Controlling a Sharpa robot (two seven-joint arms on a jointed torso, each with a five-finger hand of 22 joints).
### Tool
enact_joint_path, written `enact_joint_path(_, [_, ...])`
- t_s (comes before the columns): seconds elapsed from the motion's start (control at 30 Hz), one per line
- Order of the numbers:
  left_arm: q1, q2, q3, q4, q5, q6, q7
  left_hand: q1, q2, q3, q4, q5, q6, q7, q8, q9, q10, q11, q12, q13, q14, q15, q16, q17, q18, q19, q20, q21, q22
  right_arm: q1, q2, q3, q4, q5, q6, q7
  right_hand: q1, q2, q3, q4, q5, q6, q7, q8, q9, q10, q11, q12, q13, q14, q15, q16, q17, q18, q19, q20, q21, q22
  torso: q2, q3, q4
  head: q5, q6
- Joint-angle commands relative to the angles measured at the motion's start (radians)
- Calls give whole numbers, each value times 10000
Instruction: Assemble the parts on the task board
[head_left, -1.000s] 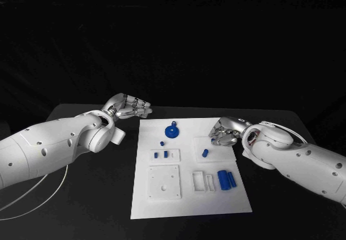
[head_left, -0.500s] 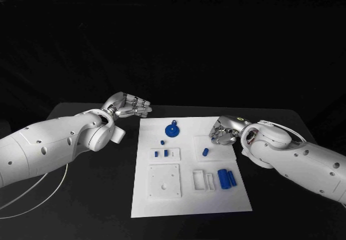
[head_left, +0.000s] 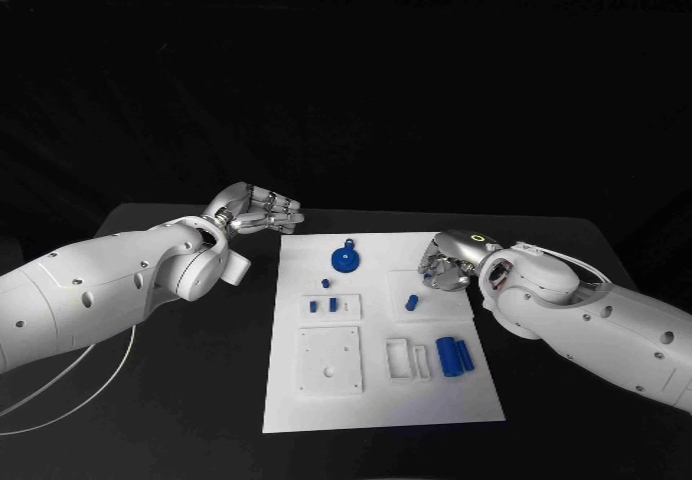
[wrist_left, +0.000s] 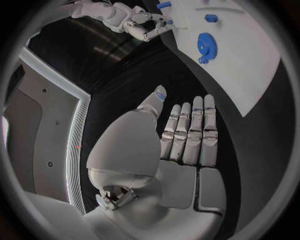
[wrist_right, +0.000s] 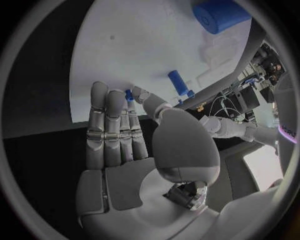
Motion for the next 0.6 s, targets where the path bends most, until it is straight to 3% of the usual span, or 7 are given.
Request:
enact_joint_path(0.03, [2, -8, 9, 39, -76, 94, 127, 31, 1, -77, -7, -31, 11, -16, -14, -5, -64, 23, 5, 6, -42, 48, -27, -5, 19, -86, 13, 4, -12, -209, 62, -161, 18, -568, 690, -193, 100, -14, 288, -59, 106, 151, -17, 4, -4, 171, -7, -3, -8, 86, -82, 6, 37, 25, 30, -69, 108, 148, -6, 0, -2, -3, -6])
enact_joint_path(0.23, [2, -31, 9, 48, -101, 103, 120, 55, 4, -74, -8, -33, 6, -16, -12, -5, -76, 28, 6, 7, -54, 50, -24, -4, 22, -98, 16, 8, -23, -238, 68, -165, 114, -868, 503, -322, -54, -135, 1152, -54, 173, 531, -131, 2, 66, 561, -125, 0, 12, 346, -182, 114, 171, 55, 139, -164, 526, 738, -3, 2, -1, 0, -13])
enact_joint_path(0.6, [1, -77, 9, 60, -122, 112, 110, 76, 15, -66, -17, -19, 2, -16, -13, -5, -74, 26, 8, 7, -46, 47, -19, -3, 25, -96, 15, 16, -27, -260, 105, -163, 270, -1049, 100, -422, -147, -275, 1667, 29, 241, 694, -193, 7, 192, 769, -177, 2, 20, 466, -231, 35, 279, 68, 224, -215, 633, 1122, -3, -1, -3, -2, -7])
